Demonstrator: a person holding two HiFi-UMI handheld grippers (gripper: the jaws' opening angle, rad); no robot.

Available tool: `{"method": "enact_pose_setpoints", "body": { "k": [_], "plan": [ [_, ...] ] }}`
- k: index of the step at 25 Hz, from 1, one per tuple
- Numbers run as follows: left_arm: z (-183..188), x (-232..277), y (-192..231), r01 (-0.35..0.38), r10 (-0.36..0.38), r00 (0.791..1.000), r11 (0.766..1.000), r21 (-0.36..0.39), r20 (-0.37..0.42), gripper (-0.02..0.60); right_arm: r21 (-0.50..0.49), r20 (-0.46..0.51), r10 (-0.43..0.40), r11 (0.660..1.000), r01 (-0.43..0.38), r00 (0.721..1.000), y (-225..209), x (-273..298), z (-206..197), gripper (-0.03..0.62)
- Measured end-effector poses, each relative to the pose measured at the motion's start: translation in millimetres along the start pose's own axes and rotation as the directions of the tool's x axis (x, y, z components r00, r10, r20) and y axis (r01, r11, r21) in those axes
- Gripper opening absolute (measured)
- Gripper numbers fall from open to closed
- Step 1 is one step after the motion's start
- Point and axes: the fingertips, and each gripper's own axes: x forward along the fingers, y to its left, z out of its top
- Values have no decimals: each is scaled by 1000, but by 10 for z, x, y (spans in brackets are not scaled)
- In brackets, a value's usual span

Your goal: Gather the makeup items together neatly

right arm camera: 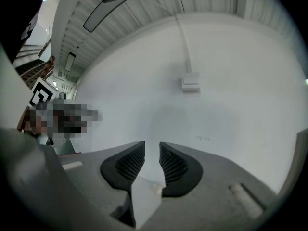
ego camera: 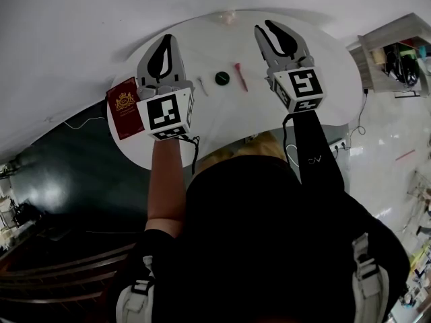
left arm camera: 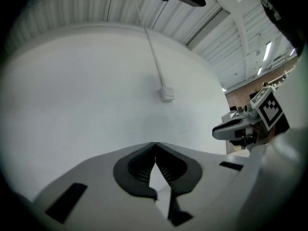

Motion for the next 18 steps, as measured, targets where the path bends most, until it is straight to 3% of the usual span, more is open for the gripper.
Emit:
{"method": "enact_pose_setpoints", "body": {
  "k": [3,5,9,14,18],
  "plan": [
    [4,51,-86,-8,8,1000,1000,4,-7,9,-37,-25,37,999,-37,999,-19,30,-33,91],
    [1,87,-101,-15,15,1000,1000,8,-10,9,-118,-83,80,989,-90,993,12,126,-137,90],
    [-18,151,-98,-39,39,999,999,11,-18,9,-317,-245,164,918,-238,956,-1,496,-513,91],
    [-136,182,-95,-67,67,997,998,14,-44,9,-501,-442,222,743,-444,869,-128,993,-1115,91],
    [-238,218,-64,-93,93,994,996,-1,-50,9,-613,-578,212,525,-591,788,-239,1378,-1682,91]
  ]
}}
